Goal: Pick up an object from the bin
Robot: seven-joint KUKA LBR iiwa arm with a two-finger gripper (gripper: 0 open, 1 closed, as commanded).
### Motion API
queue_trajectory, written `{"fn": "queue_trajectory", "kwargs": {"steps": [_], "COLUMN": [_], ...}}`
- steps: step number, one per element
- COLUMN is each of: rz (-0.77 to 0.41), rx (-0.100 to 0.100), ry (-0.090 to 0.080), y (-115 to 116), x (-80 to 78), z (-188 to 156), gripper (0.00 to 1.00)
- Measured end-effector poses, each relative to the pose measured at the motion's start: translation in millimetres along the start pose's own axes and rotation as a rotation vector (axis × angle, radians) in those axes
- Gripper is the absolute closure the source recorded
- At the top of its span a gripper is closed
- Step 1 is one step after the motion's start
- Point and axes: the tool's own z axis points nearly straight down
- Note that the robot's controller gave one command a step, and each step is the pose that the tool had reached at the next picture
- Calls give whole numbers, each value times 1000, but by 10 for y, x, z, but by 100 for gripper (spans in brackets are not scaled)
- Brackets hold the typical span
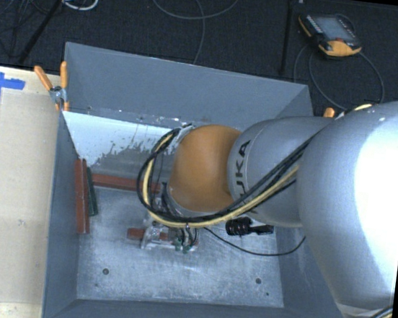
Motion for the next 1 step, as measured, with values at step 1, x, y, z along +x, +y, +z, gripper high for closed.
{"fn": "queue_trajectory", "kwargs": {"steps": [1], "rz": [7], "rx": [0], "ry": [1], "y": [2], "x": [17], "z": [-1], "gripper": [100]}}
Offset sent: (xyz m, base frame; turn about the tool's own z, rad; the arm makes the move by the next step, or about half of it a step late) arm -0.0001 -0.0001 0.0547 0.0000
